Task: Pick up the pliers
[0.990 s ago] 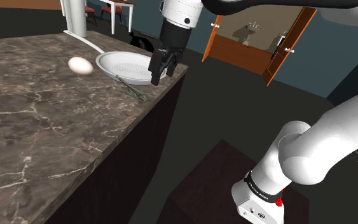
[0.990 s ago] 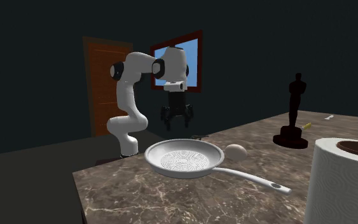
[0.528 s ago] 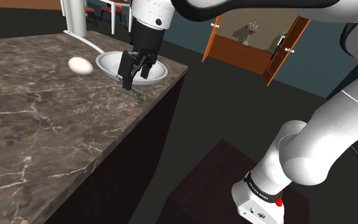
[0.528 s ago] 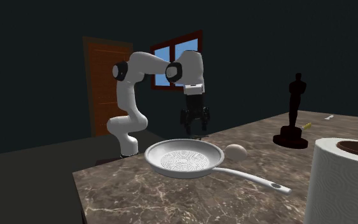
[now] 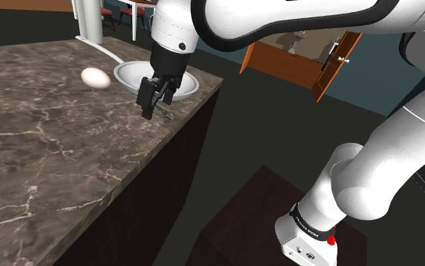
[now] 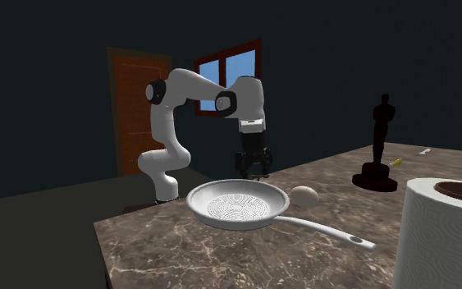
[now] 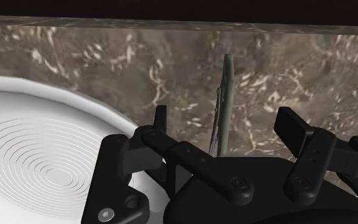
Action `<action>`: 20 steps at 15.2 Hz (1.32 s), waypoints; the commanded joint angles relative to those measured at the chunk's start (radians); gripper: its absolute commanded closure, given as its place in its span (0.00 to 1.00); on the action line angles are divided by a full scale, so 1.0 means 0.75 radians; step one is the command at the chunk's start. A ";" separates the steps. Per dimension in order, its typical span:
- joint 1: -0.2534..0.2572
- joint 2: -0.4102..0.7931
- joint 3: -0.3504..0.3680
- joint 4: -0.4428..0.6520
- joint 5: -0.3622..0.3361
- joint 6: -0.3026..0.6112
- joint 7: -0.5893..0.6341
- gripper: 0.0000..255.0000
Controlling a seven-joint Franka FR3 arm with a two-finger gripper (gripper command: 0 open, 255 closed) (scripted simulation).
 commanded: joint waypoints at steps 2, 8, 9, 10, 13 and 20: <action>-0.001 0.005 0.000 -0.004 -0.002 0.008 0.001 1.00; 0.001 0.004 0.002 -0.010 -0.002 0.013 0.004 1.00; 0.001 0.003 0.002 -0.011 -0.001 0.013 0.003 1.00; -0.001 0.003 0.000 -0.006 -0.001 0.008 0.000 1.00; -0.001 -0.005 -0.002 0.040 0.002 -0.045 -0.003 1.00; -0.004 -0.012 -0.006 0.158 0.003 -0.170 -0.006 1.00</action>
